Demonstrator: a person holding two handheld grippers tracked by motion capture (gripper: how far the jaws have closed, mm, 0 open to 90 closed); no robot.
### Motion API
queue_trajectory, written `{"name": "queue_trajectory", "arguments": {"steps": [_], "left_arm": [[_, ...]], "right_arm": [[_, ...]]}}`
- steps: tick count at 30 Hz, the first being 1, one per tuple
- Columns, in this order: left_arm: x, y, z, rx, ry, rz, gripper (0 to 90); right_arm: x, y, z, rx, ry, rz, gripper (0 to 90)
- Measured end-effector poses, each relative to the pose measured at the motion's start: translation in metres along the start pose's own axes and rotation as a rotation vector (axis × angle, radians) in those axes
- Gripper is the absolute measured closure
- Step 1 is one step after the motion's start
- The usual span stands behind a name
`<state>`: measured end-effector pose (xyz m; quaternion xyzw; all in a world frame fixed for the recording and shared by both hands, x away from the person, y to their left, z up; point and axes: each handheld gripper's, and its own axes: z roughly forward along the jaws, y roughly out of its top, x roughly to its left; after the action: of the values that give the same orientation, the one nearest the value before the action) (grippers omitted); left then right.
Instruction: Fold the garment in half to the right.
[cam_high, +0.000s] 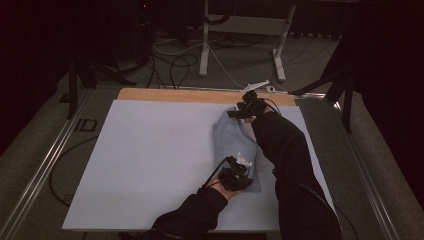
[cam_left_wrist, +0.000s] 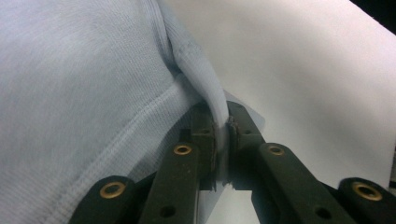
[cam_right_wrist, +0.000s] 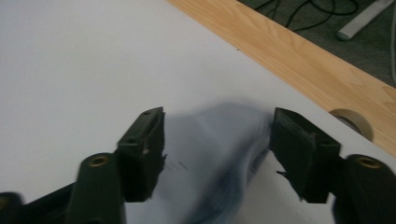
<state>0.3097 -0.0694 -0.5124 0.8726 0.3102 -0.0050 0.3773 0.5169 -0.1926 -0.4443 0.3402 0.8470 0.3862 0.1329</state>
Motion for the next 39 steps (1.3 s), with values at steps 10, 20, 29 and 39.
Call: {"name": "queue_trajectory", "arguments": {"steps": [10,20,29,39], "left_arm": [[-0.010,0.001,0.000,-0.019,-0.110,0.043,61.3],[-0.014,-0.005,-0.041,-0.193,-0.135,0.067,31.9],[0.001,-0.023,-0.075,-0.261,-0.108,0.092,3.3],[0.020,-0.040,-0.115,-0.311,-0.056,0.084,2.4]], "right_arm": [[0.000,-0.008,0.003,0.013,-0.013,0.031,35.4],[0.003,-0.023,0.006,0.051,0.008,0.078,35.8],[0.001,-0.043,0.008,0.100,0.055,0.133,43.1],[0.004,-0.050,0.014,0.154,0.122,0.153,74.4]]}}
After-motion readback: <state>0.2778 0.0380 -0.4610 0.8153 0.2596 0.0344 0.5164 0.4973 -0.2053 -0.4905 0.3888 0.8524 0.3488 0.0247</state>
